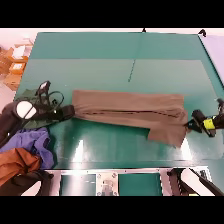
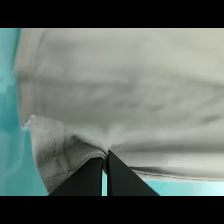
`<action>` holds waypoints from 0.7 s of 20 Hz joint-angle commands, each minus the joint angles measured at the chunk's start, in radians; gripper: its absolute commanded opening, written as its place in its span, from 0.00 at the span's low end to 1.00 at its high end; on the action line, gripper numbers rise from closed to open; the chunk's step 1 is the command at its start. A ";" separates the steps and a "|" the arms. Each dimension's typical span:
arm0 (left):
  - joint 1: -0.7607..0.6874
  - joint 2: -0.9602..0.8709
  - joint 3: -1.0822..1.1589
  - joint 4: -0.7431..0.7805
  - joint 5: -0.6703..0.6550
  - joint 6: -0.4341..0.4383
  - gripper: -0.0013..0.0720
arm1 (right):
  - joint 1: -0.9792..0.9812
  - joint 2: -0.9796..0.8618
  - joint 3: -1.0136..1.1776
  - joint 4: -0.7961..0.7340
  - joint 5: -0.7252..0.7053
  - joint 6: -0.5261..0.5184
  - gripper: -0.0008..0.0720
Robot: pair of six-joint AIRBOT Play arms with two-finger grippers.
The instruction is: Fold the shirts.
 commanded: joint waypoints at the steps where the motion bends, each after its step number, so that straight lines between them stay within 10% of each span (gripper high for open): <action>1: 0.001 -0.114 0.162 0.014 -0.024 0.037 0.06 | 0.067 -0.037 0.152 0.108 -0.054 0.014 0.04; 9: 0.001 -0.546 0.491 0.009 0.020 0.135 0.06 | 0.162 -0.402 0.349 0.117 -0.221 0.042 0.05; 12: 0.003 -0.644 0.538 0.011 0.122 0.152 0.09 | 0.161 -0.526 0.373 0.175 -0.318 0.005 0.25; 14: 0.018 -0.643 0.563 0.014 0.129 0.155 0.90 | 0.142 -0.557 0.434 0.179 -0.274 -0.075 0.41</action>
